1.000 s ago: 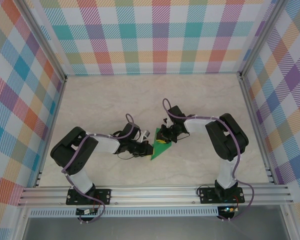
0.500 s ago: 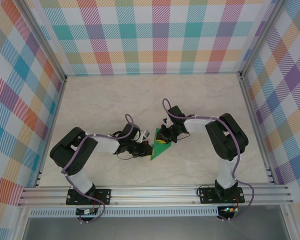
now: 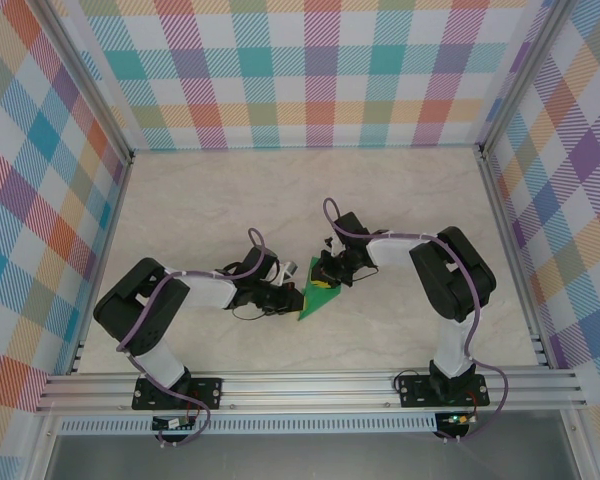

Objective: Fold a paper plane with a square sheet of paper (pick it up from the middle)
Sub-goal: Fourth fold the wing at the center of the table.

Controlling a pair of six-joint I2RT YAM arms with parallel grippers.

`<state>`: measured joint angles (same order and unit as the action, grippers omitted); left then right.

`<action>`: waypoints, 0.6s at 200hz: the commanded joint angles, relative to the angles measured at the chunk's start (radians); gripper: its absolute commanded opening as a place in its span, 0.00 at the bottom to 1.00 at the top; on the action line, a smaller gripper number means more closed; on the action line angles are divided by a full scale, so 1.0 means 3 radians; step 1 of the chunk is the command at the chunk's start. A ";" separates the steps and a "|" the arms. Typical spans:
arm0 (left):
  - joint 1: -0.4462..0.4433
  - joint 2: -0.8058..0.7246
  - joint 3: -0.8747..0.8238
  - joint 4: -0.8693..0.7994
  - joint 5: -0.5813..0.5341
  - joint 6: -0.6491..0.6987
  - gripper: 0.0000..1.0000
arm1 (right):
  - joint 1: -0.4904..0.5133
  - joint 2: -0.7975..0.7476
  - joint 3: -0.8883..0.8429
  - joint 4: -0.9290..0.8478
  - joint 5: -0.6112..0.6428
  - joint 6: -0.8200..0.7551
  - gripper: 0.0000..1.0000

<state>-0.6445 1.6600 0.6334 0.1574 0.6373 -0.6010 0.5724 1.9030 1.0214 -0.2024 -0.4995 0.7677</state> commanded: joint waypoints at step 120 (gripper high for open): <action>0.0019 -0.0104 -0.0123 -0.0518 0.0152 0.0147 0.04 | 0.0004 0.0245 -0.0097 -0.0272 0.0294 -0.0136 0.13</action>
<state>-0.6445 1.6325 0.6044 0.0990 0.6647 -0.5873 0.5724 1.9041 1.0214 -0.2031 -0.4995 0.7494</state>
